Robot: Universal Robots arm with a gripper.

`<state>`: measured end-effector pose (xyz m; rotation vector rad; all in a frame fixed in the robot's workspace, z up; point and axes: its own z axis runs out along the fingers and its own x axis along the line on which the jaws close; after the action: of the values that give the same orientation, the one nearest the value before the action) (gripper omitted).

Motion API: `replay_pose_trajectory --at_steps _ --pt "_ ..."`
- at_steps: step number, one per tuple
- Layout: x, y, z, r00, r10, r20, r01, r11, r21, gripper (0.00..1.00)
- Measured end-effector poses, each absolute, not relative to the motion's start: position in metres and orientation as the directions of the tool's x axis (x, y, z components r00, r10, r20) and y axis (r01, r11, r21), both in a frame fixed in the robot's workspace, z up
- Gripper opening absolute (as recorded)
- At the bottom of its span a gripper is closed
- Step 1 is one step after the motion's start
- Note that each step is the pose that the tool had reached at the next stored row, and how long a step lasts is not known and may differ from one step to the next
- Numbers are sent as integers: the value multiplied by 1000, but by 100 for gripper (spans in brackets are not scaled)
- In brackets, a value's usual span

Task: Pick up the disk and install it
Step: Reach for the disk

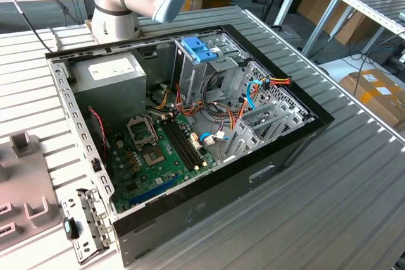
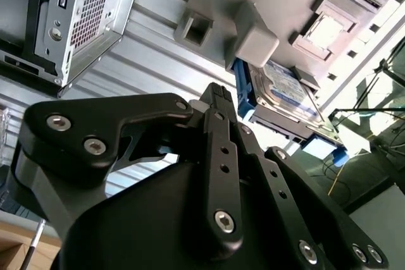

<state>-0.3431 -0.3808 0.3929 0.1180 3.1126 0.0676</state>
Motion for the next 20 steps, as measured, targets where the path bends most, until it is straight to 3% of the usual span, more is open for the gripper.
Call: replay_pose_trajectory --at_steps 8,12,20 --pt "-345 -376 393 -997 76 -20 75 996 44 11" --pt "-345 -376 392 -997 76 30 77 996 40 11" --pt "-345 -375 392 -999 37 31 38 999 37 11"
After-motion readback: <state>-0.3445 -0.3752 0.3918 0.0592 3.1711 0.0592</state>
